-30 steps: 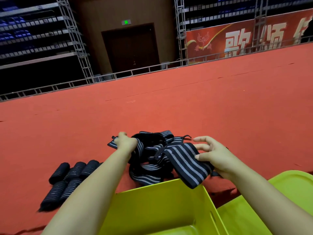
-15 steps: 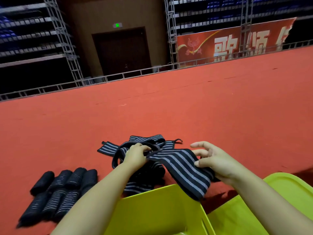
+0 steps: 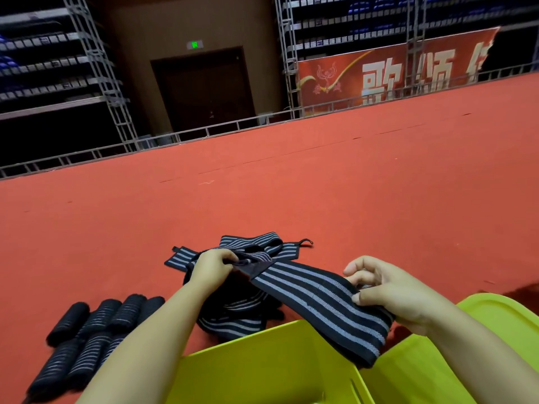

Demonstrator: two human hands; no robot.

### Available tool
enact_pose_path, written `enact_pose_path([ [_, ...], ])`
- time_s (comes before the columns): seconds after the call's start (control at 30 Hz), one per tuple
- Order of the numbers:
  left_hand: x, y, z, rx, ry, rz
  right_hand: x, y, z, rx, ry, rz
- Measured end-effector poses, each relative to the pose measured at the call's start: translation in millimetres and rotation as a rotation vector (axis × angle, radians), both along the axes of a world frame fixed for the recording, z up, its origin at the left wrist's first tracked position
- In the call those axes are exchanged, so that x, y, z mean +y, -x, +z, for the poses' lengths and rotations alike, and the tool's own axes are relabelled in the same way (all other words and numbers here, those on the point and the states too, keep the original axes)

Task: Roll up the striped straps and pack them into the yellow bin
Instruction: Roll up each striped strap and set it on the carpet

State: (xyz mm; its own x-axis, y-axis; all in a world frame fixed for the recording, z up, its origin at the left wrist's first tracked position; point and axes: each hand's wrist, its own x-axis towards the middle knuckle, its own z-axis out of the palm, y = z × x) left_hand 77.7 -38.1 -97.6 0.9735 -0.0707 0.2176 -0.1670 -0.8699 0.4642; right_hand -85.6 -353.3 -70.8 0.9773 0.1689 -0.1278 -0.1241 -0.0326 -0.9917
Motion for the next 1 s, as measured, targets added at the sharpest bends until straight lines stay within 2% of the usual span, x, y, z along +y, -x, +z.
enact_pose_path([
  [0.17, 9.5, 0.9, 5.7, 0.046, 0.062, 0.016, -3.2, 4.8, 1.4, 0.018, -0.010, -0.024],
  [0.23, 6.9, 2.5, 6.4, 0.092, 0.065, -0.044, -0.8, 4.4, 3.9, 0.009, 0.015, -0.013],
  [0.37, 1.5, 7.5, 12.9, 0.257, 0.251, -0.150, 5.8, 4.3, 10.3, -0.013, 0.075, 0.031],
  [0.43, -0.3, 8.3, 15.6, 0.284, 0.265, -0.218, 9.7, 6.1, 12.5, -0.022, 0.099, 0.059],
  [0.6, -11.9, 13.1, 19.6, 0.276, 0.144, -0.329, 15.9, 11.1, 17.0, -0.077, 0.168, 0.065],
  [0.73, -20.1, 12.7, 16.4, 0.118, -0.209, -0.302, 20.9, 15.8, 21.6, -0.113, 0.198, 0.081],
  [0.8, -24.1, 13.6, 14.2, 0.079, -0.306, -0.308, 23.7, 18.0, 24.0, -0.131, 0.217, 0.094],
  [1.0, -30.3, 15.6, 10.0, -0.012, -0.313, -0.264, 31.4, 22.4, 26.3, -0.150, 0.225, 0.102],
])
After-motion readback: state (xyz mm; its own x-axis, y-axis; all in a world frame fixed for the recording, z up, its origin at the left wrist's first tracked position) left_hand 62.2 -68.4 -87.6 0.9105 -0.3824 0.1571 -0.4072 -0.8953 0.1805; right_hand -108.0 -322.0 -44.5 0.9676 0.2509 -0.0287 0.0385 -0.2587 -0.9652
